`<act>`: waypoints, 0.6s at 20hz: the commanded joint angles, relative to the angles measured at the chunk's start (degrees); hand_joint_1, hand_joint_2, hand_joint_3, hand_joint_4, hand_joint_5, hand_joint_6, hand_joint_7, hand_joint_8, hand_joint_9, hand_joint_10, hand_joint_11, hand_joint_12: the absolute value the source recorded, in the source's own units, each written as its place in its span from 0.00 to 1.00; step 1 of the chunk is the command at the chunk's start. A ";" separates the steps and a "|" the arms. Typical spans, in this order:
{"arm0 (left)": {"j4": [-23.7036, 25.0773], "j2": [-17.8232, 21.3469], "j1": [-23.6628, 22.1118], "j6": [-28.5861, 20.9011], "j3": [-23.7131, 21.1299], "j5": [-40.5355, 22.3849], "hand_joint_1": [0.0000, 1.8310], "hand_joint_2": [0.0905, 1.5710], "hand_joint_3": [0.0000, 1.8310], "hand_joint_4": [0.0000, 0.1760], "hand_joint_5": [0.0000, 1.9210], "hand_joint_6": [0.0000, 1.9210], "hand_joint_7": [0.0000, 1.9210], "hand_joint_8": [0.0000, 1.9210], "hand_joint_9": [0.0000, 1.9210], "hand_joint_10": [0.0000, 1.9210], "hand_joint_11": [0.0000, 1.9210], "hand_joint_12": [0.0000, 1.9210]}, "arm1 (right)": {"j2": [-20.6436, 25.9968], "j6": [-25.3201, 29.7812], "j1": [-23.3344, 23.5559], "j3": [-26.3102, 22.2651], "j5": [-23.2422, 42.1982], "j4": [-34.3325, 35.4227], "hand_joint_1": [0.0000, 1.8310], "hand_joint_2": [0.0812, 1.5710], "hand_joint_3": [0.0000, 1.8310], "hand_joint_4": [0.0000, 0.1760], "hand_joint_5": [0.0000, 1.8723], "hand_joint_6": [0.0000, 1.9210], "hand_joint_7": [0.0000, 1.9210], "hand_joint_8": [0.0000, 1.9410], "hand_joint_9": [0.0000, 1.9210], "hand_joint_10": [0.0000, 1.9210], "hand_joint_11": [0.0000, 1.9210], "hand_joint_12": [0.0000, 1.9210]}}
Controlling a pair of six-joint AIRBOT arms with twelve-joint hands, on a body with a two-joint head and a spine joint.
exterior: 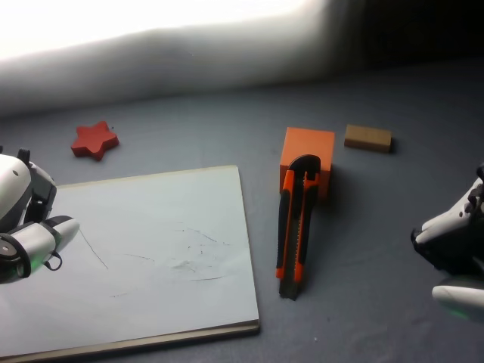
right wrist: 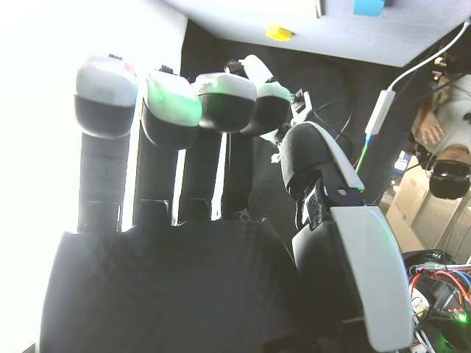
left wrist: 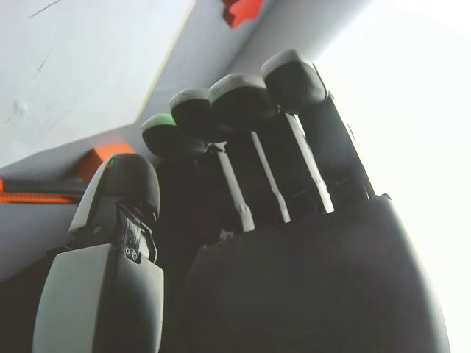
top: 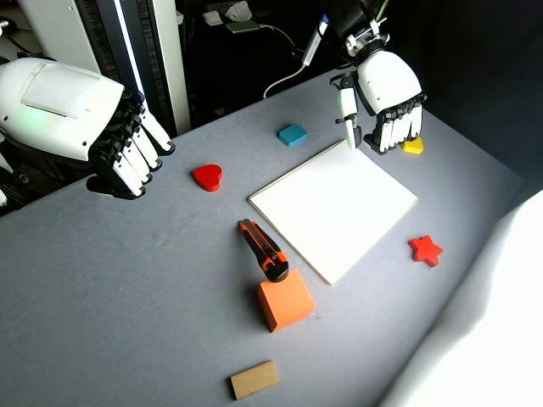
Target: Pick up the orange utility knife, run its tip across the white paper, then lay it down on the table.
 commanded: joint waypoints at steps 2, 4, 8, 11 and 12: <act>1.09 0.29 -0.57 1.24 -0.38 -5.13 0.04 0.79 0.04 0.05 0.02 0.01 0.03 0.01 0.03 0.02 0.00 0.22 | 0.28 0.10 0.43 -0.20 6.35 1.09 0.11 0.71 0.05 0.00 0.03 0.02 0.06 0.01 0.03 0.05 0.00 0.08; 0.77 0.25 -0.51 1.40 -0.49 -5.13 0.05 0.81 0.00 0.04 0.02 0.00 0.04 0.00 0.04 0.01 0.00 0.19 | 0.27 0.07 0.42 -0.20 6.22 1.09 0.09 0.76 0.01 0.00 0.02 0.00 0.05 0.00 0.03 0.02 0.00 0.00; 0.18 0.25 -0.18 1.24 0.04 -5.17 0.06 0.82 0.01 0.02 0.01 0.00 0.02 0.00 0.03 0.00 0.00 0.16 | 0.26 0.05 0.43 -0.19 6.03 1.10 0.11 0.76 0.01 0.00 0.03 0.00 0.07 0.00 0.04 0.02 0.01 0.00; 0.07 0.26 -0.10 0.36 0.57 -5.17 0.06 0.82 0.00 0.01 0.01 0.00 0.02 0.00 0.03 0.00 0.00 0.16 | 0.37 0.03 0.41 -0.19 6.10 1.10 0.38 0.72 0.00 0.00 0.00 0.00 0.01 0.00 0.01 0.00 0.00 0.00; 0.03 0.26 -0.20 0.07 0.67 -5.18 0.07 0.82 0.00 0.03 0.01 0.00 0.02 0.00 0.03 0.00 0.00 0.18 | 0.59 0.02 0.43 -0.09 6.30 1.81 0.49 0.70 0.00 0.00 0.00 0.00 0.00 0.00 0.00 0.00 0.00 0.00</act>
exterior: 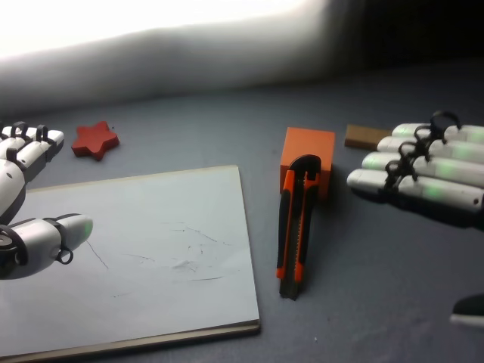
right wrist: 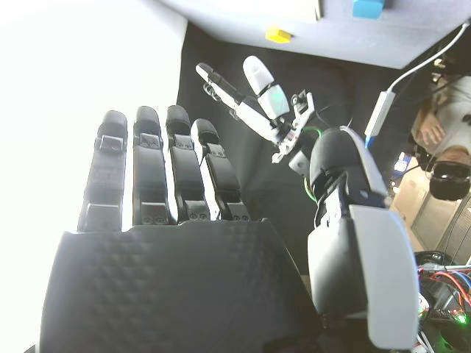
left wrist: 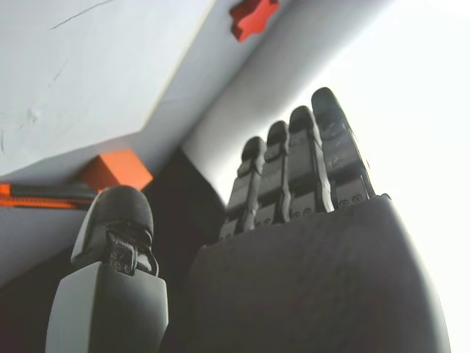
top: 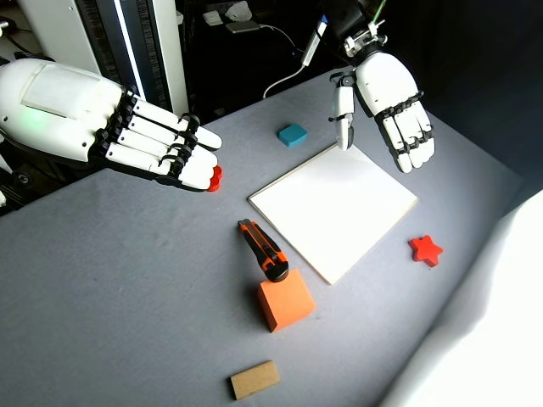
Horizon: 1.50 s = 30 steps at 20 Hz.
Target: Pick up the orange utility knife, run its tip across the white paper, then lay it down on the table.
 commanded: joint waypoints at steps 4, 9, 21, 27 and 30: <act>1.55 0.24 -0.43 0.86 0.24 -5.29 0.06 0.82 0.00 0.06 0.01 0.00 0.02 0.00 0.02 0.00 0.00 0.14 | -2.72 0.08 6.61 2.86 0.53 -0.50 0.54 0.72 0.00 0.00 0.00 0.00 0.00 0.00 0.00 0.00 0.00 0.00; -0.26 0.27 -0.51 1.15 -0.59 -5.29 0.08 0.82 0.00 0.08 0.02 0.00 0.03 0.00 0.03 0.00 0.00 0.18 | -10.60 4.50 19.97 9.48 -17.70 -5.54 0.61 0.73 0.00 0.00 0.00 0.00 0.00 0.00 0.00 0.00 0.00 0.00; -3.88 -0.36 -1.23 3.41 0.40 -5.06 0.06 0.83 0.00 0.10 0.02 0.00 0.03 0.00 0.03 0.00 0.00 0.16 | -21.04 51.06 21.93 22.10 -6.18 -58.96 0.61 0.74 0.00 0.00 0.00 0.00 0.00 0.00 0.00 0.00 0.00 0.00; -3.88 -0.76 -1.35 3.70 0.66 -5.09 0.06 0.83 0.00 0.08 0.02 0.00 0.04 0.00 0.03 0.00 0.00 0.17 | -26.00 68.68 24.68 27.17 -3.44 -82.03 0.64 0.71 0.00 0.00 0.00 0.00 0.00 0.00 0.00 0.00 0.00 0.00; -3.89 -1.35 -1.51 3.70 0.62 -5.77 0.06 0.83 0.00 0.09 0.02 0.00 0.03 0.00 0.03 0.00 0.00 0.18 | -29.88 70.31 25.83 30.71 -2.77 -86.81 0.64 0.71 0.00 0.00 0.00 0.00 0.00 0.00 0.00 0.00 0.00 0.00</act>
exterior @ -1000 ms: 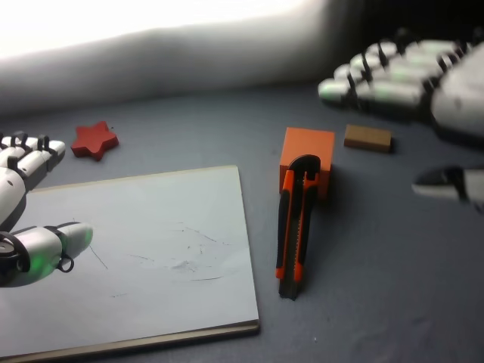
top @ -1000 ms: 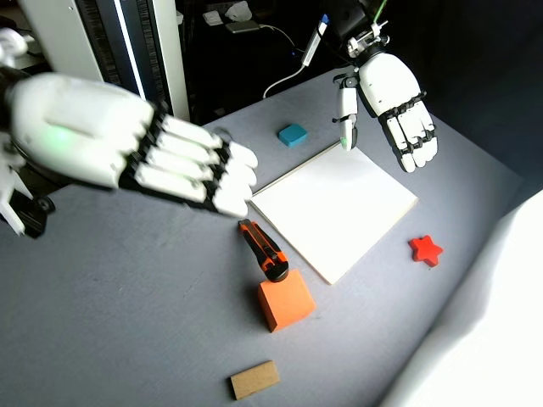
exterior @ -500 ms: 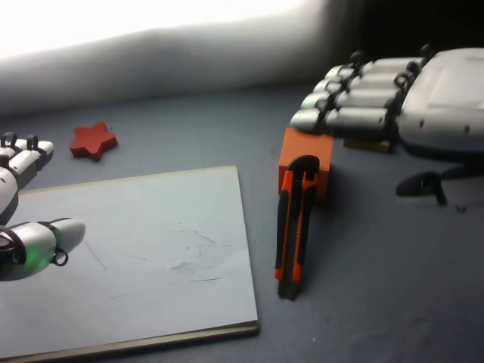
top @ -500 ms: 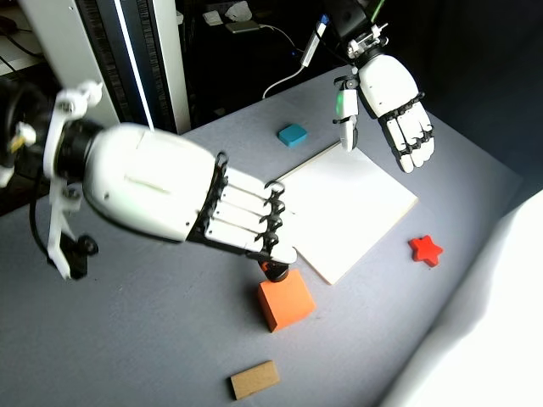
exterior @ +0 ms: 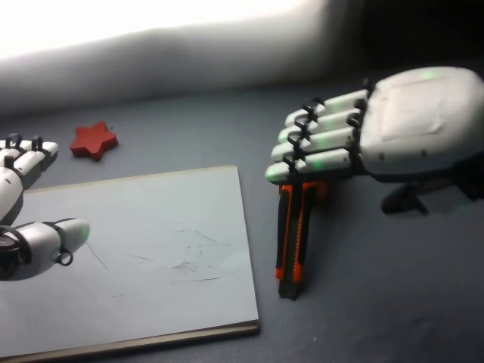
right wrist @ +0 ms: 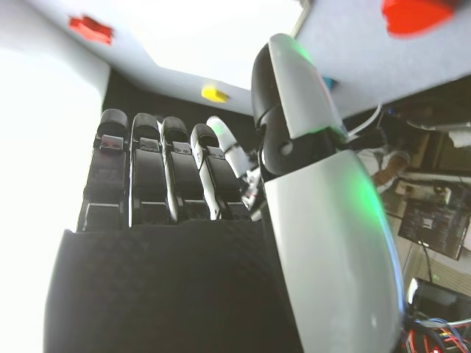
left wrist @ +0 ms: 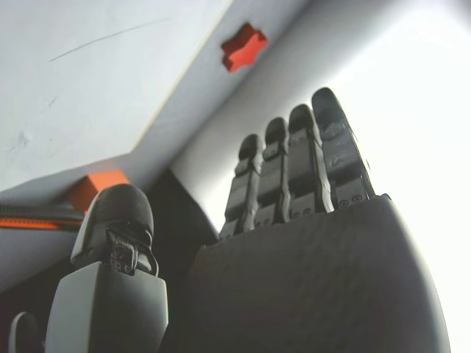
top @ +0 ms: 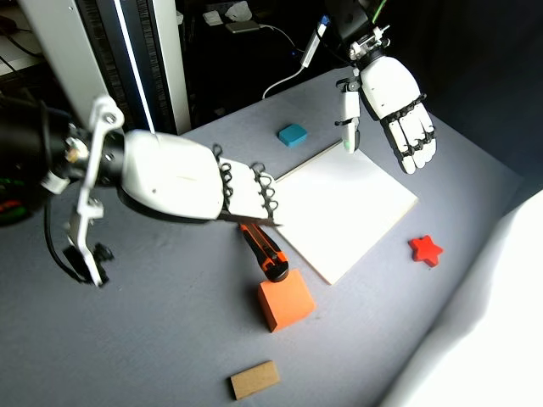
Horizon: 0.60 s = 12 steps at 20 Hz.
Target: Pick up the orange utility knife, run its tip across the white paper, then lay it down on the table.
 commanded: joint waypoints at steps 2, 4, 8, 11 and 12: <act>2.60 -0.04 -0.60 0.07 0.19 -5.37 0.05 0.83 0.00 0.09 0.02 0.00 0.03 0.00 0.03 0.00 0.00 0.18 | -1.44 0.41 0.86 0.99 0.30 0.83 0.64 0.71 0.00 0.00 0.00 0.00 0.00 0.00 0.00 0.00 0.00 0.00; 2.59 -0.10 -0.60 0.07 0.10 -5.37 0.05 0.83 0.00 0.09 0.02 0.00 0.03 0.00 0.03 0.00 0.00 0.17 | -3.44 1.23 0.16 2.35 0.22 -1.12 0.63 0.71 0.00 0.00 0.00 0.00 0.00 0.00 0.00 0.00 0.00 0.00; 1.93 -0.12 -0.58 0.37 -0.01 -5.37 0.05 0.83 0.00 0.10 0.02 0.00 0.04 0.00 0.04 0.00 0.00 0.19 | -7.35 1.14 -2.34 4.66 -2.35 -1.83 0.65 0.70 0.00 0.00 0.00 0.00 0.00 0.00 0.00 0.00 0.00 0.00; 1.85 -0.25 -0.59 0.38 0.02 -5.93 0.05 0.83 0.00 0.09 0.03 0.00 0.04 0.00 0.04 0.00 0.00 0.19 | -10.12 0.58 -3.48 6.58 -3.95 -2.18 0.65 0.70 0.00 0.00 0.00 0.00 0.00 0.00 0.00 0.00 0.00 0.00; 1.70 -0.35 -0.62 0.38 0.03 -6.35 0.04 0.83 0.00 0.11 0.02 0.00 0.03 0.00 0.03 0.00 0.00 0.18 | -11.20 0.37 -3.96 7.39 -4.43 -2.19 0.64 0.70 0.00 0.00 0.00 0.00 0.00 0.00 0.00 0.00 0.00 0.00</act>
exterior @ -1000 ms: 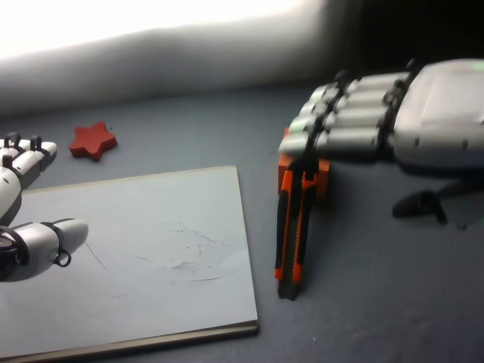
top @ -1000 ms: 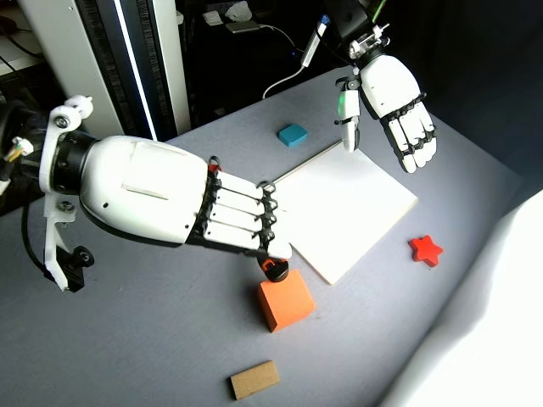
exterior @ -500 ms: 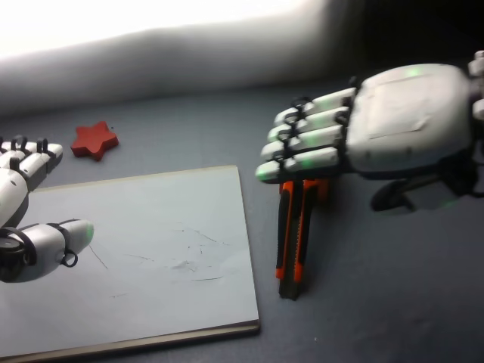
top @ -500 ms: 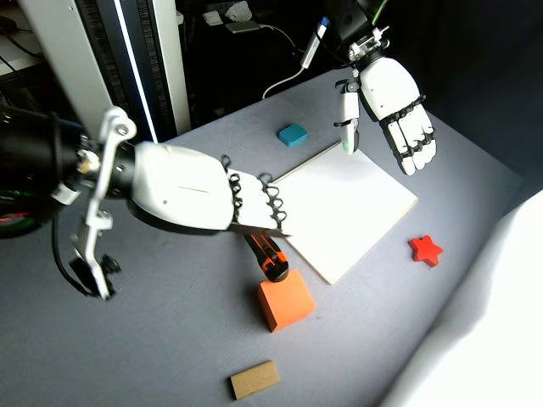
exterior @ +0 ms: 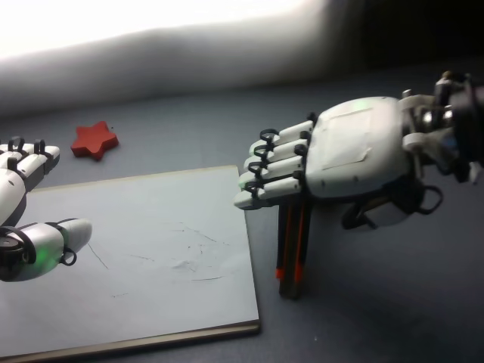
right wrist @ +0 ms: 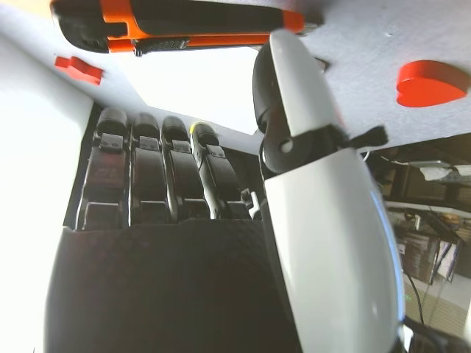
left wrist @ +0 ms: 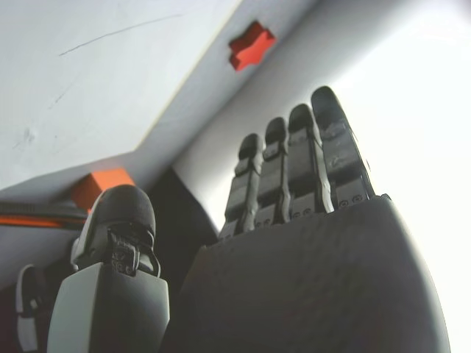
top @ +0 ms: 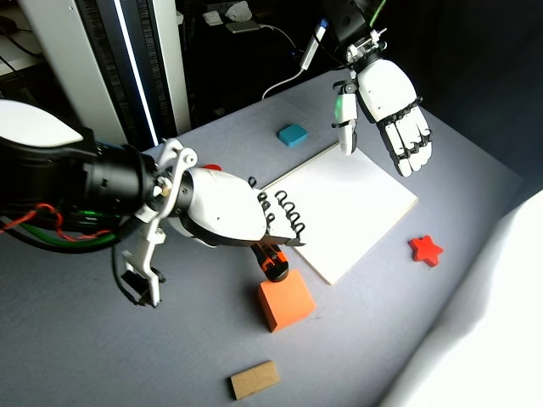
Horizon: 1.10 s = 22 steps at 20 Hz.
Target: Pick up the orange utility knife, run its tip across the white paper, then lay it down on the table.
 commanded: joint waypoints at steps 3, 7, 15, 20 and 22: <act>2.49 0.04 -0.75 0.19 0.21 -5.77 0.05 0.83 0.00 0.10 0.02 0.00 0.03 0.00 0.03 0.00 0.00 0.16 | -1.69 -0.46 -0.62 1.27 -3.09 1.74 0.65 0.70 0.00 0.00 0.00 0.00 0.00 0.00 0.00 0.00 0.00 0.00; 2.19 -0.22 -0.77 0.19 0.36 -5.77 0.04 0.83 0.00 0.09 0.02 0.00 0.03 0.00 0.03 0.00 0.00 0.17 | -3.63 -1.73 -1.30 2.60 -3.88 1.28 0.65 0.70 0.00 0.00 0.00 0.00 0.00 0.00 0.00 0.00 0.00 0.00; 2.18 -0.44 -0.77 0.32 0.60 -5.77 0.03 0.83 0.00 0.11 0.01 0.00 0.02 0.00 0.03 0.00 0.00 0.17 | -6.82 -2.52 -3.04 5.25 -5.40 0.91 0.68 0.68 0.00 0.00 0.00 0.00 0.00 0.00 0.00 0.00 0.00 0.00; 2.18 -0.73 -0.81 0.37 0.61 -5.84 0.03 0.83 0.00 0.08 0.02 0.00 0.02 0.00 0.03 0.00 0.00 0.20 | -7.87 -1.78 -3.50 5.75 -6.52 0.92 0.69 0.67 0.00 0.00 0.00 0.00 0.00 0.00 0.00 0.00 0.00 0.00; 2.18 -0.82 -0.81 0.37 0.61 -5.97 0.03 0.83 0.00 0.10 0.02 0.00 0.02 0.00 0.03 0.00 0.00 0.19 | -8.18 -1.79 -3.85 5.97 -6.63 0.92 0.68 0.67 0.00 0.00 0.00 0.00 0.00 0.00 0.00 0.00 0.00 0.00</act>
